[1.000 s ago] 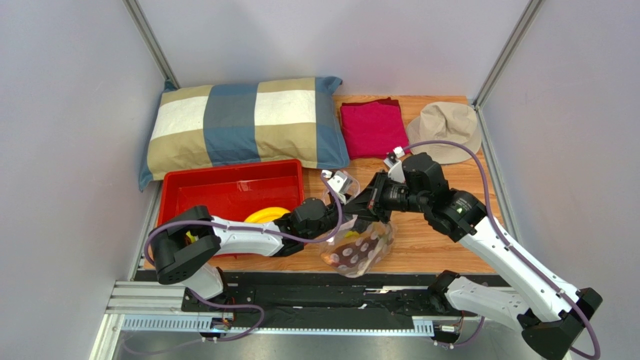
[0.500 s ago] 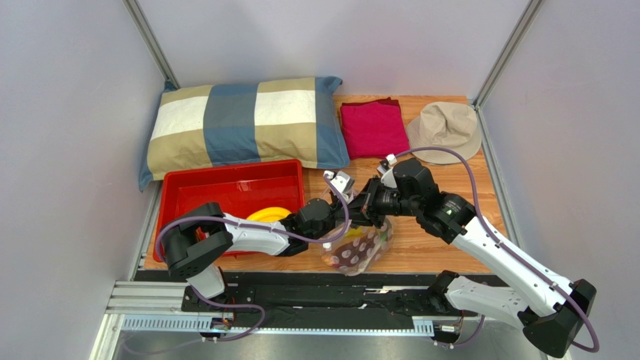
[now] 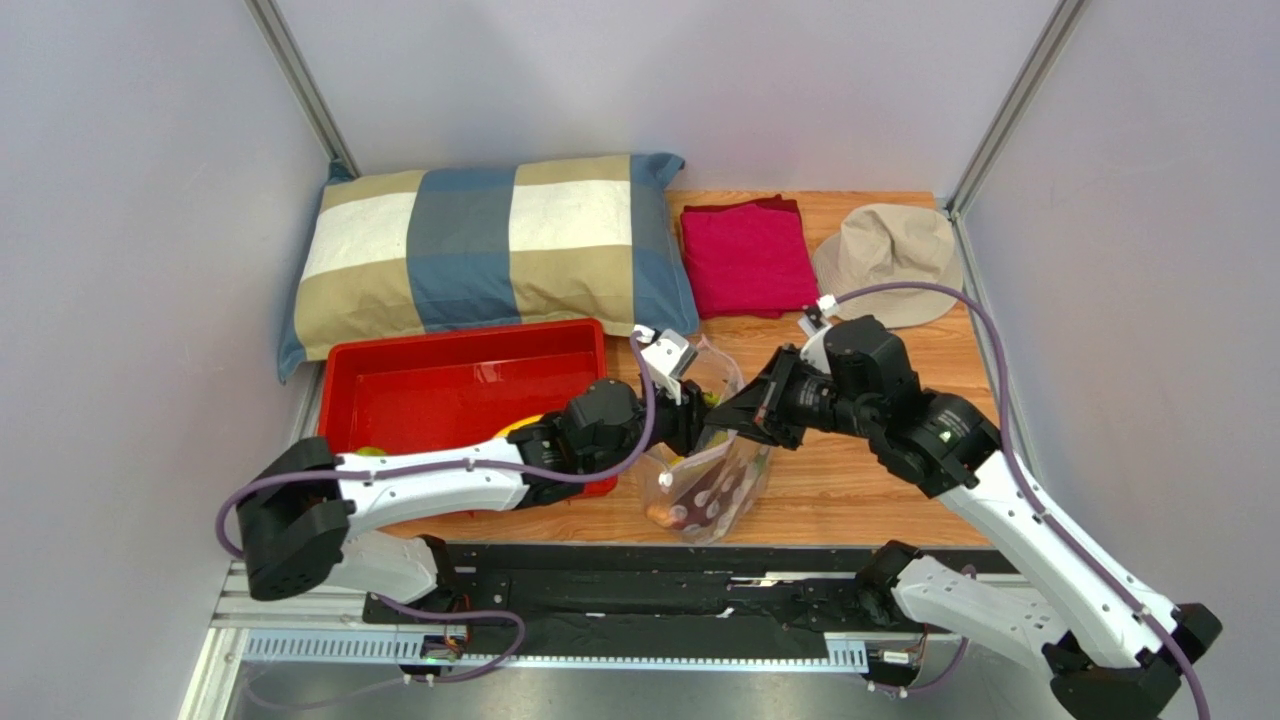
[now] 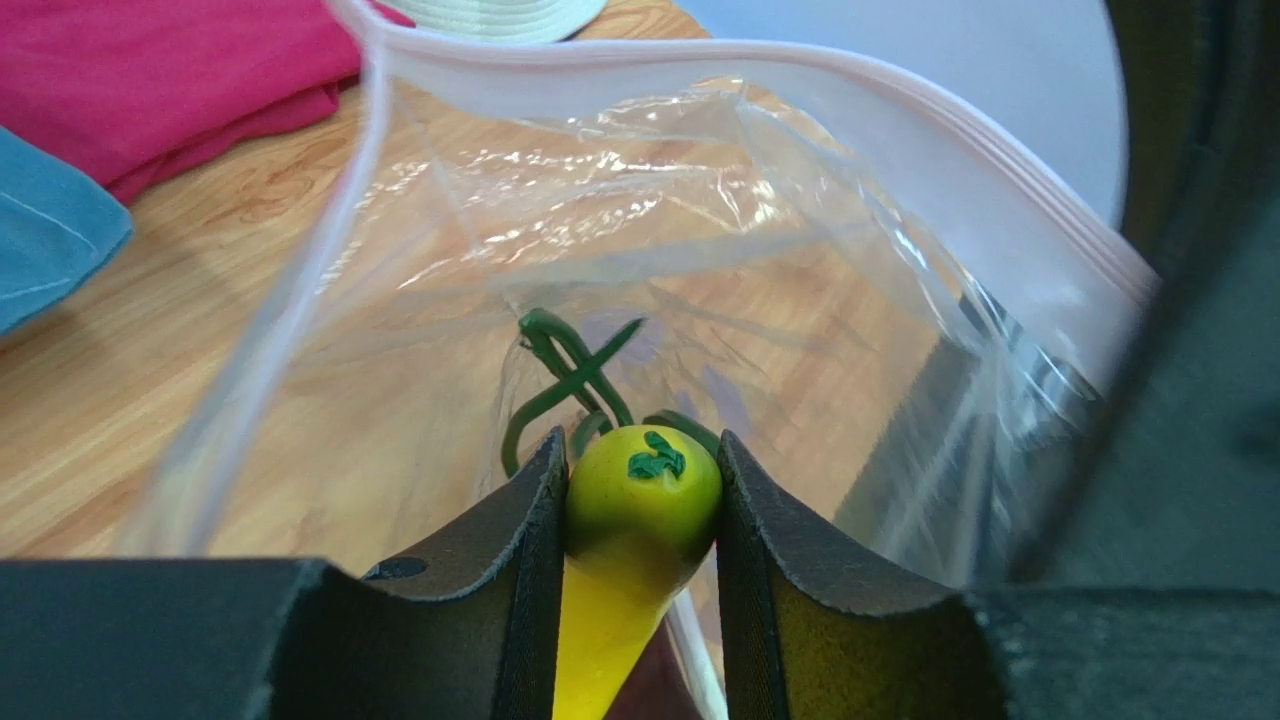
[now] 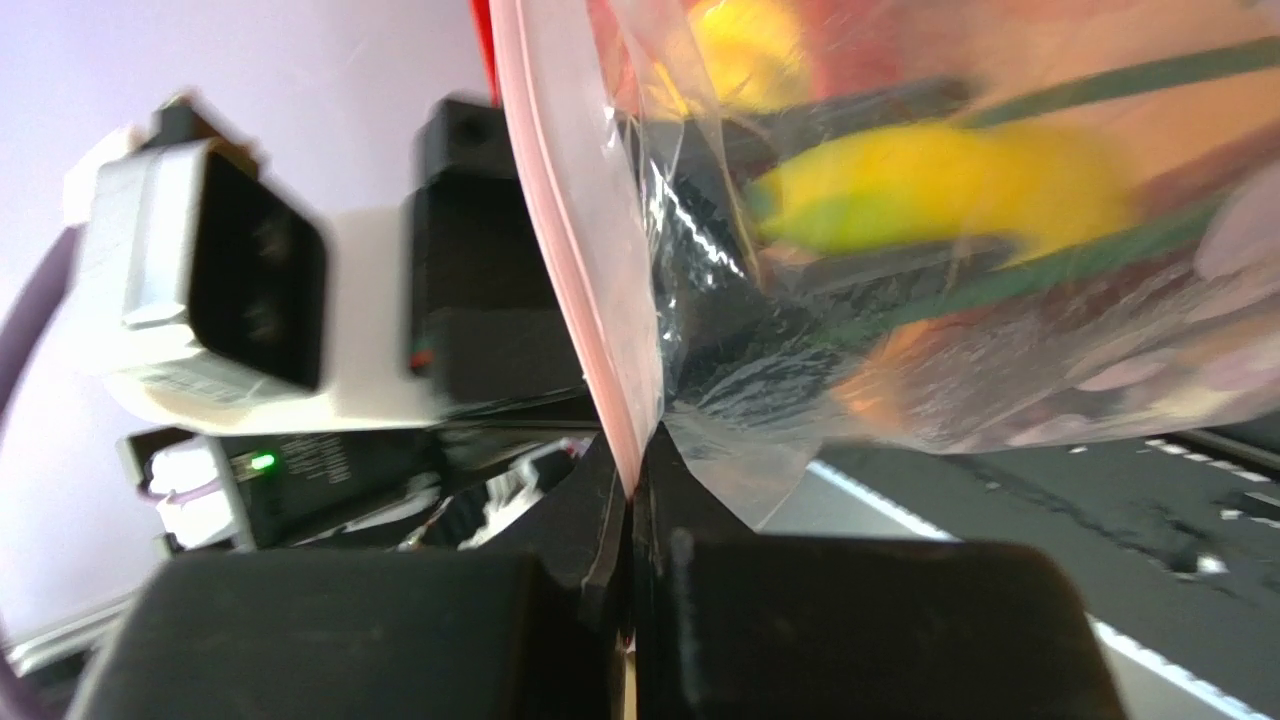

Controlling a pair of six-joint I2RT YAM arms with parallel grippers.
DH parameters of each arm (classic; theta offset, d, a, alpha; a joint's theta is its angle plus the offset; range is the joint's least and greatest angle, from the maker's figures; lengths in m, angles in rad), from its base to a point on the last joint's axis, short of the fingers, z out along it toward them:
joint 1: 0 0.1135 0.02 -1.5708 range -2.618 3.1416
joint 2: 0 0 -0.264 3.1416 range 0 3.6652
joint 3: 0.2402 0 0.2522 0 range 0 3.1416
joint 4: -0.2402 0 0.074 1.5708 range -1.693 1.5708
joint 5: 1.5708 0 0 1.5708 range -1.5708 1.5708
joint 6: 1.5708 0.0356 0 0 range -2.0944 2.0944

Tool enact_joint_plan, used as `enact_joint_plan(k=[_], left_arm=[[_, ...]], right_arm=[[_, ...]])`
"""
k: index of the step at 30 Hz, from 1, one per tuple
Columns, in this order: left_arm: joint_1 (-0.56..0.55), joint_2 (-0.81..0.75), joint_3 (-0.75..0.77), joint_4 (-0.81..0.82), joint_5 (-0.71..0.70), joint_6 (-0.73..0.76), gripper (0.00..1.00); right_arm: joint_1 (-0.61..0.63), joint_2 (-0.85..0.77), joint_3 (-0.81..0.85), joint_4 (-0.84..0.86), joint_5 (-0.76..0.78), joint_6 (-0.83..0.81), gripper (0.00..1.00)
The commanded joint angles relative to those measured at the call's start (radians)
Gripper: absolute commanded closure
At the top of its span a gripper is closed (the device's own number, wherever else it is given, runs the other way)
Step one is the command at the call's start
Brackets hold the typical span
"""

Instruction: Open the zip-top bag and remove the fake food

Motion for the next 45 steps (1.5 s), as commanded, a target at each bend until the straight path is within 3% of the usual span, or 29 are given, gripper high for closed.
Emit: enact_joint_plan(k=[1,4,9,15,19,25,29,31,37,40,45], left_arm=[[-0.008,-0.119,0.047,-0.234,0.045,0.042,1.00],[-0.008,-0.177,0.055,-0.300,0.080,0.056,1.00],[-0.006,-0.244,0.182,-0.418,0.123,0.089,1.00],[0.001,-0.306,0.404,-0.572,-0.068,0.157,1.00],[0.055,-0.346,0.489,-0.616,-0.090,0.090,1.00],[0.178,-0.404,0.573,-0.868,-0.259,0.002,1.00],[0.346,-0.449,0.564,-1.131,-0.333,-0.120,1.00],[0.451,-0.490,0.523,-1.178,-0.334,-0.202,1.00],[0.557,-0.581,0.359,-1.178,-0.369,-0.306,1.00],[0.581,-0.573,0.282,-1.202,-0.426,-0.366,1.00],[0.663,-0.512,0.179,-1.159,-0.416,-0.342,0.99]], right_arm=[[-0.039,-0.074,0.044,-0.088,0.147,-0.090,1.00],[-0.045,-0.081,0.058,-0.129,0.172,-0.136,1.00],[-0.043,-0.037,0.034,-0.105,0.039,-0.194,1.00],[-0.042,-0.038,0.026,-0.122,0.066,-0.238,1.00],[-0.040,-0.032,0.034,-0.146,0.069,-0.265,1.00],[-0.040,-0.037,0.061,-0.195,0.104,-0.308,1.00],[-0.042,-0.032,0.092,-0.238,0.126,-0.358,1.00],[-0.040,-0.034,0.103,-0.261,0.132,-0.369,1.00],[-0.043,-0.051,0.112,-0.289,0.140,-0.389,1.00],[-0.042,-0.049,0.118,-0.294,0.131,-0.397,1.00],[-0.042,-0.040,0.136,-0.297,0.118,-0.406,1.00]])
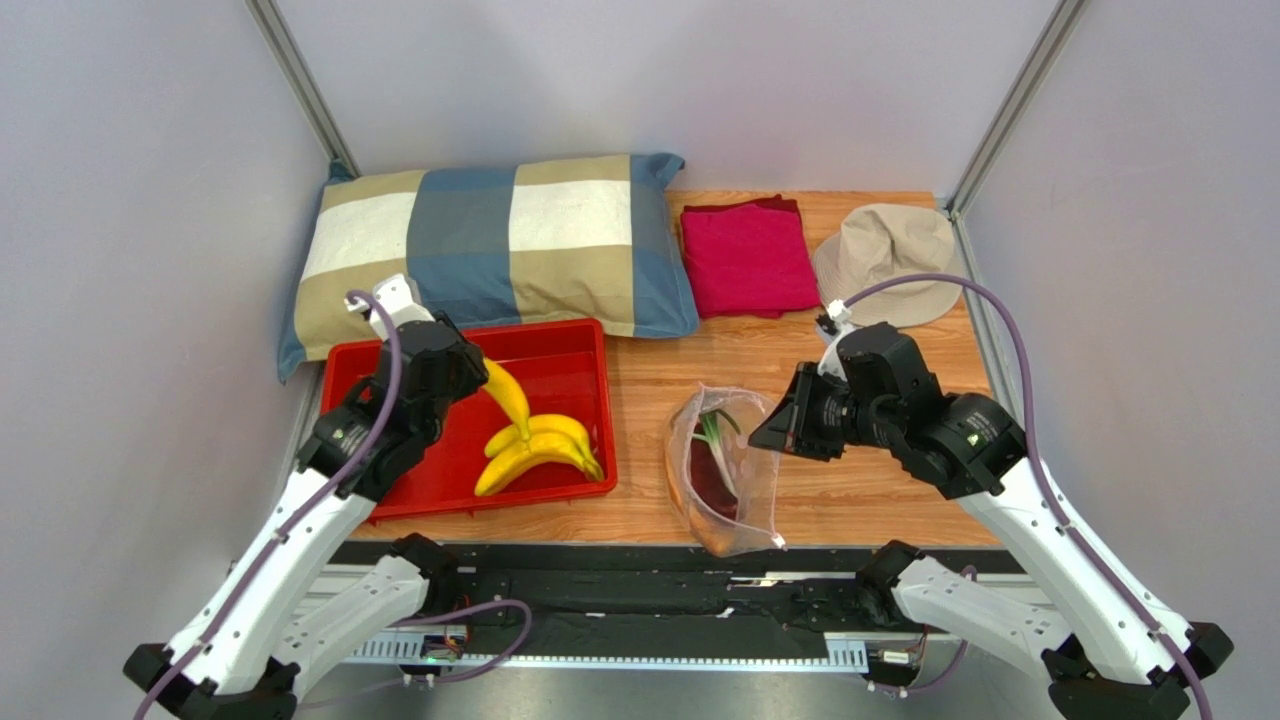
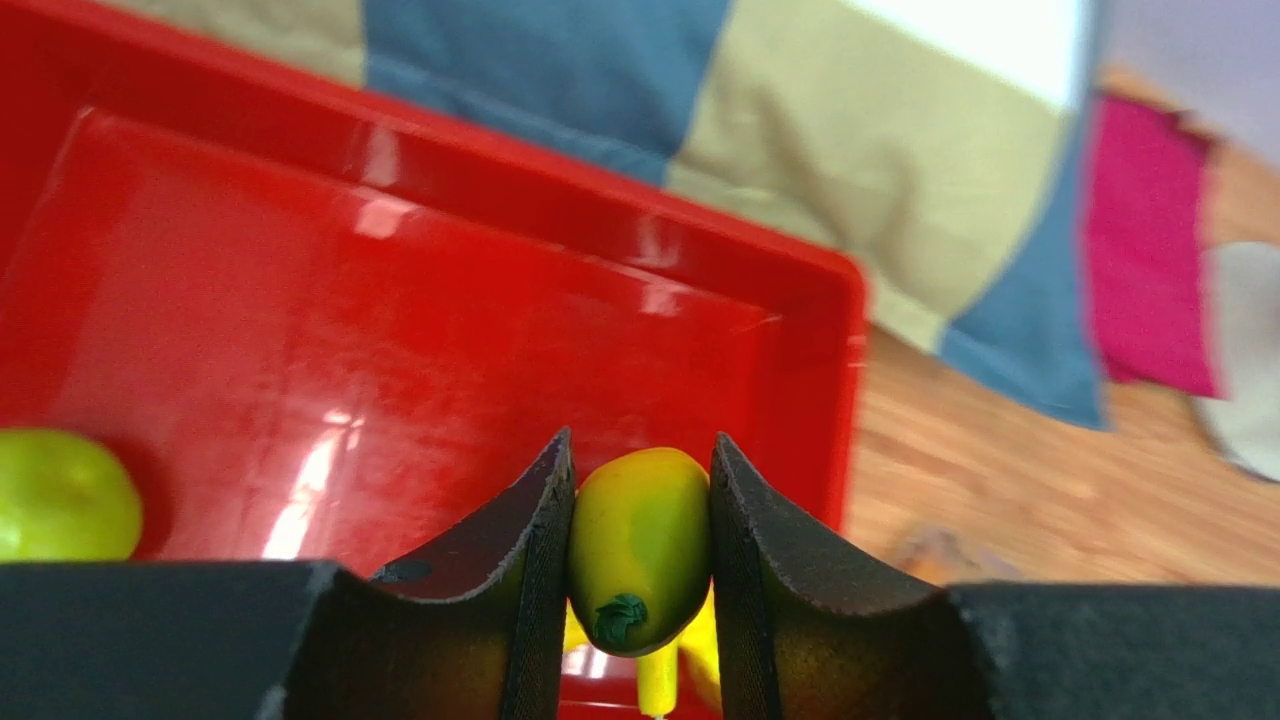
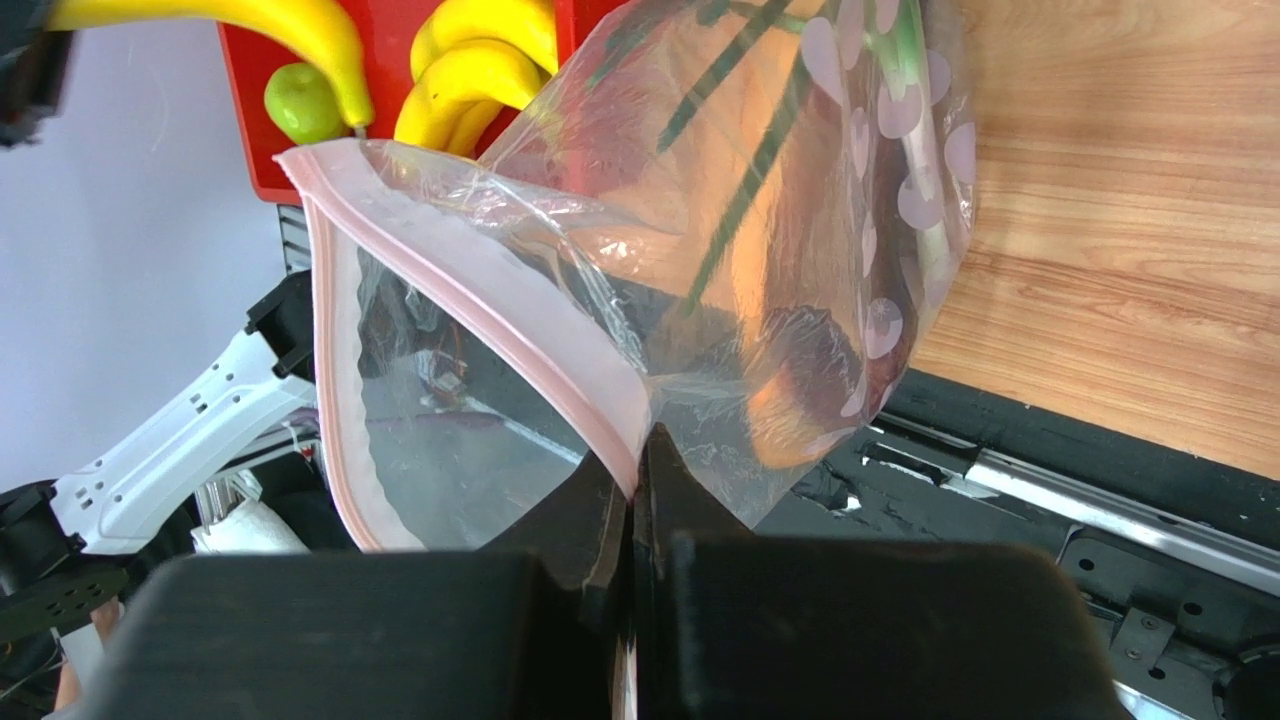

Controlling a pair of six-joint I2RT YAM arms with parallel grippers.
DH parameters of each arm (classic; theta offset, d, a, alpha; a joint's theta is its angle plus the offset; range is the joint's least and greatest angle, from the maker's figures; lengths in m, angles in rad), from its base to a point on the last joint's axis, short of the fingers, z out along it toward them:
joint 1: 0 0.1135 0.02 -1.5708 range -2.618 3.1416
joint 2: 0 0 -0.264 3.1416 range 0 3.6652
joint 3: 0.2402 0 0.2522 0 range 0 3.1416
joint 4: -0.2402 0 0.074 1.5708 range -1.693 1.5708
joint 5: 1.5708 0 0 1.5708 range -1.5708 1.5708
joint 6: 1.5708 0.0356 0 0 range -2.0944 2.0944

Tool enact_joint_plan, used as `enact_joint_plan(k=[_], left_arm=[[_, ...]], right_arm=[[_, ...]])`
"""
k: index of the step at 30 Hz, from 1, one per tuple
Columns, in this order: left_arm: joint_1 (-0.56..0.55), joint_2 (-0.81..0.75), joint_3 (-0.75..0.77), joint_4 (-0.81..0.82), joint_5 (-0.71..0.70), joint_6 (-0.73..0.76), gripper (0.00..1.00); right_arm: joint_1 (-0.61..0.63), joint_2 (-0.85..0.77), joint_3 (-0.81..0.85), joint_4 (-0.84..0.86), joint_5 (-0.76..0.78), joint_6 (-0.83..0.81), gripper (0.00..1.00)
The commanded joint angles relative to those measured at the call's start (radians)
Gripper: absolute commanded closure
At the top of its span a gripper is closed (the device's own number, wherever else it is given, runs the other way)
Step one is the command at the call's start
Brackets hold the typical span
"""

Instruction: Open the zip-top bag and remove the fake food

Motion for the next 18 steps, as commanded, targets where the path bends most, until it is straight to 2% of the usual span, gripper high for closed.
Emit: enact_joint_plan(k=[1,2,3,4,6,8,9,11,12,13,14,16,18], left_arm=[[0.063,0.072,-0.056,0.006,-0.025,-0.013,0.92],[0.076,0.090,-0.049,0.000,-0.025,-0.008,0.78],[0.095,0.124,-0.039,-0.015,-0.025,-0.010,0.44],[0.102,0.140,-0.025,-0.058,-0.024,-0.016,0.31],[0.105,0.167,0.026,-0.073,0.023,0.014,0.19],[0.105,0.175,0.082,-0.078,0.126,0.047,0.18],[0.105,0.177,0.101,-0.081,0.172,0.060,0.21],[0.103,0.169,0.128,-0.008,0.318,0.100,0.36],[0.103,0.157,0.133,0.029,0.487,0.120,0.40],[0.103,0.146,0.132,0.139,0.581,0.120,0.42],[0.100,0.137,0.118,0.210,0.771,0.113,0.44],[0.056,0.121,0.113,0.369,0.887,0.082,0.50],[-0.001,0.137,0.138,0.423,0.961,0.070,0.55]], right_arm=[[-0.003,-0.002,0.064,0.008,0.000,-0.035,1.00],[-0.003,0.002,0.070,0.007,-0.006,-0.037,1.00],[-0.003,0.009,0.073,0.008,-0.009,-0.038,1.00],[-0.003,0.013,0.076,0.010,-0.020,-0.038,1.00],[-0.002,0.021,0.087,0.019,-0.029,-0.038,1.00],[-0.003,0.035,0.099,0.025,-0.035,-0.045,1.00],[-0.003,0.039,0.116,0.030,-0.038,-0.045,1.00],[-0.002,0.064,0.133,0.034,-0.052,-0.048,1.00],[-0.002,0.070,0.145,0.045,-0.056,-0.049,1.00],[-0.002,0.078,0.150,0.048,-0.064,-0.051,1.00],[-0.002,0.090,0.154,0.053,-0.069,-0.051,1.00],[-0.002,0.101,0.158,0.072,-0.081,-0.049,1.00],[-0.003,0.116,0.161,0.092,-0.086,-0.046,1.00]])
